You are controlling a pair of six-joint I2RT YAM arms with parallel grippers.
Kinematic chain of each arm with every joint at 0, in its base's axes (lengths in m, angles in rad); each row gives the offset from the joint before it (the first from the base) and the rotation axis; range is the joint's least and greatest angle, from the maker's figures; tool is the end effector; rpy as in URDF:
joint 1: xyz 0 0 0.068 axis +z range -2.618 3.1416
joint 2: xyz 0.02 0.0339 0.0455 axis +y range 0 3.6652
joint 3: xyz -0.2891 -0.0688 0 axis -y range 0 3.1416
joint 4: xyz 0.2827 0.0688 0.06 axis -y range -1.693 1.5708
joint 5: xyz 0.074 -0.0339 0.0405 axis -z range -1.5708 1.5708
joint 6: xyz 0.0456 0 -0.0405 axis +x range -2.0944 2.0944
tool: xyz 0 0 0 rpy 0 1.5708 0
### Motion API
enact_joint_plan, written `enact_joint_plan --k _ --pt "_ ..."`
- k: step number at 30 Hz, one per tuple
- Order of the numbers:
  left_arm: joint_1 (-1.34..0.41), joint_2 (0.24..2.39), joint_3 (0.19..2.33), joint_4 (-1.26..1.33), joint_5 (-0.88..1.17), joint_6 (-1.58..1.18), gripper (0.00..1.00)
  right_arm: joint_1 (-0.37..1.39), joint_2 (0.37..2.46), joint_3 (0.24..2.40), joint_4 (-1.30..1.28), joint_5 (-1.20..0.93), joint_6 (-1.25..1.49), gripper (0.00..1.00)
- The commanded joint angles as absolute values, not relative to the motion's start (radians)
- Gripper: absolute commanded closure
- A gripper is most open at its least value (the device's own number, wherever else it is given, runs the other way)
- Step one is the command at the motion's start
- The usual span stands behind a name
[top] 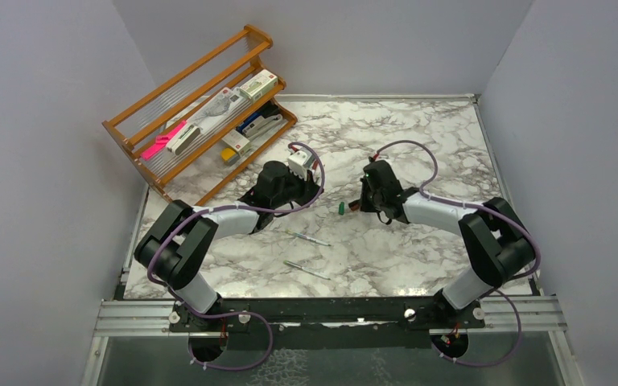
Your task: Insert the pens into the pen caps
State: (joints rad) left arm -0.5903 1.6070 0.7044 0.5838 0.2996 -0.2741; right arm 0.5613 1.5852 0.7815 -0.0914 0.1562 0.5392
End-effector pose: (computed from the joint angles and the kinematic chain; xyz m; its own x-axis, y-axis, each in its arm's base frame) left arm 0.2952 -0.2140 0.1808 -0.4576 -0.0047 -0.8891 0.6656 0.6612 -0.3461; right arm 0.2899 0.1739 0.1478 -0.7945 0.0996 -0.5990 -0.0414 0.9753 0.2170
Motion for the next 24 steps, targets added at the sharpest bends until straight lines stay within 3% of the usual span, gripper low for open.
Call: enact_joint_plan --k 1,12,19,24 --pt "-0.584 1.62 0.696 0.615 0.322 -0.268 1.0 0.555 1.626 0.831 -0.103 0.212 0.513 0.98" --pt "-0.58 1.62 0.692 0.615 0.326 -0.268 1.0 0.554 1.696 0.891 -0.088 0.214 0.5 0.96" --pt "-0.578 1.612 0.687 0.615 0.325 -0.27 1.0 0.554 1.642 0.888 -0.099 0.229 0.523 0.58" --pt "-0.577 1.611 0.687 0.615 0.33 -0.273 1.0 0.558 1.646 0.876 -0.097 0.216 0.543 0.52"
